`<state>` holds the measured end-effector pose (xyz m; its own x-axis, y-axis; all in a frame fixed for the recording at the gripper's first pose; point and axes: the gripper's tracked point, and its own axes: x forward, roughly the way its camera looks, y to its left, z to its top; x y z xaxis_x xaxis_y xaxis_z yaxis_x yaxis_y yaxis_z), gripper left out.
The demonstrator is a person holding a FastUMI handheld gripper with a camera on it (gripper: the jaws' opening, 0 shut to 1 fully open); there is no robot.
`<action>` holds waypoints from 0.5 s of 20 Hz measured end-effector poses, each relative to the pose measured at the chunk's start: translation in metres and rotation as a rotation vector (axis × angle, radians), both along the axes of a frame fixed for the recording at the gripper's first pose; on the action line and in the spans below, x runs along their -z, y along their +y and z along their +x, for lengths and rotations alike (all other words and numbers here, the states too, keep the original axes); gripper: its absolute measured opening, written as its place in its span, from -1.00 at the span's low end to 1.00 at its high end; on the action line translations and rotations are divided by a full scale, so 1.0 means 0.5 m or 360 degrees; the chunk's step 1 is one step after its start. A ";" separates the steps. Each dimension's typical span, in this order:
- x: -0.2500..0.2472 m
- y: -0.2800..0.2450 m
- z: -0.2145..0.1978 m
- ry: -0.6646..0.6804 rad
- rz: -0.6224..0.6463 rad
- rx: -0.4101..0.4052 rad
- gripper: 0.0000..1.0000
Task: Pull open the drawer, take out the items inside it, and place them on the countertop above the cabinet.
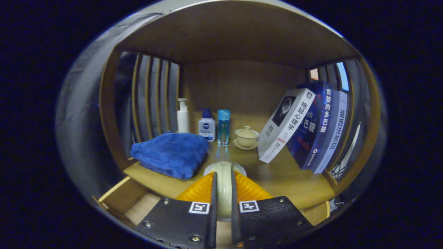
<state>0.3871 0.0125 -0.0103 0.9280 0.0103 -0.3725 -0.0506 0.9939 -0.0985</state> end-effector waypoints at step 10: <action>-0.057 0.004 -0.032 -0.0236 0.0029 0.0051 0.37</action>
<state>0.3711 0.0148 0.0183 0.9728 -0.0145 -0.2313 -0.0052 0.9964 -0.0845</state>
